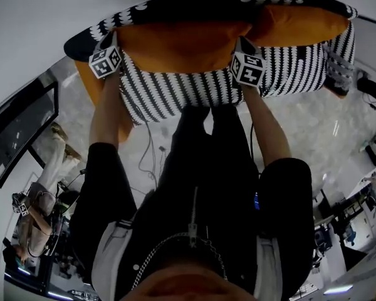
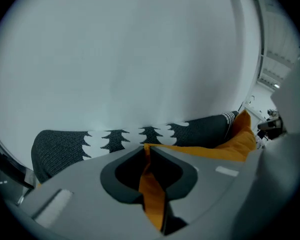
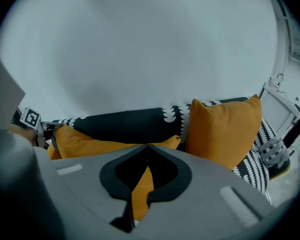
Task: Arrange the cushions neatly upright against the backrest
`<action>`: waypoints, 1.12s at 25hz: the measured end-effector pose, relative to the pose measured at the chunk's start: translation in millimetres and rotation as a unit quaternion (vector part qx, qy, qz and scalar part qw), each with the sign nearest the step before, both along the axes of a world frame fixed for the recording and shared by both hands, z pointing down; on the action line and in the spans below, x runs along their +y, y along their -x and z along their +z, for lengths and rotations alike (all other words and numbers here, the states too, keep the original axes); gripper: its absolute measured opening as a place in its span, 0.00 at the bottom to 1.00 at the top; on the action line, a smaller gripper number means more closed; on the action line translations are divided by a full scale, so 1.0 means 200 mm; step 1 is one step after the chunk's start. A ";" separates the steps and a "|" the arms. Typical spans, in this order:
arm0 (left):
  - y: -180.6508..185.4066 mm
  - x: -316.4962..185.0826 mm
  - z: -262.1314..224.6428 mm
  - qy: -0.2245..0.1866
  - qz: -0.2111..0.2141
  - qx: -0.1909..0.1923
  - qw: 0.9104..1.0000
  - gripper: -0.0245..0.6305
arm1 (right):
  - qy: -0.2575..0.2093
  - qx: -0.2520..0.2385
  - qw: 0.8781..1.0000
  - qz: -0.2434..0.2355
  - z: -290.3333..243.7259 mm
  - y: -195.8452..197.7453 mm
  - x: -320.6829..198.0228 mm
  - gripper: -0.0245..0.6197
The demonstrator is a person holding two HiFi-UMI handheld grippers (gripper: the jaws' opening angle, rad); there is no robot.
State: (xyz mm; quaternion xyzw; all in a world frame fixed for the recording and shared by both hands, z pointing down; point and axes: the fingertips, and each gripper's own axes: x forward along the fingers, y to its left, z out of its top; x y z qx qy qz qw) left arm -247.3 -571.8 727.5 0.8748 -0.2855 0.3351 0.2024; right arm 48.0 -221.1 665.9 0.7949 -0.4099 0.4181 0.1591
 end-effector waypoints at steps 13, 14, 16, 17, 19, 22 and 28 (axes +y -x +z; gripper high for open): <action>0.10 0.22 -0.17 -0.011 0.032 0.022 0.999 0.10 | 0.027 0.013 0.998 0.055 0.13 -0.28 0.13 0.30; 0.11 0.24 -0.18 -0.012 0.032 0.022 0.999 0.10 | 0.036 0.007 0.998 0.057 0.16 -0.26 0.14 0.30; 0.15 0.29 -0.21 -0.014 0.034 0.022 0.999 0.10 | 0.049 -0.009 0.997 0.066 0.19 -0.22 0.19 0.30; 0.18 0.31 -0.23 -0.014 0.035 0.023 0.999 0.10 | 0.055 -0.013 0.996 0.067 0.18 -0.20 0.21 0.27; 0.22 0.35 -0.25 -0.015 0.035 0.027 0.999 0.10 | 0.063 -0.013 0.996 0.057 0.17 -0.16 0.22 0.11; 0.30 0.41 -0.30 -0.017 0.032 0.031 0.999 0.10 | 0.052 -0.014 0.998 0.029 0.14 -0.10 0.19 0.10; 0.52 0.52 -0.31 0.001 0.000 0.033 0.999 0.10 | 0.029 -0.025 0.999 -0.005 0.09 -0.04 0.12 0.09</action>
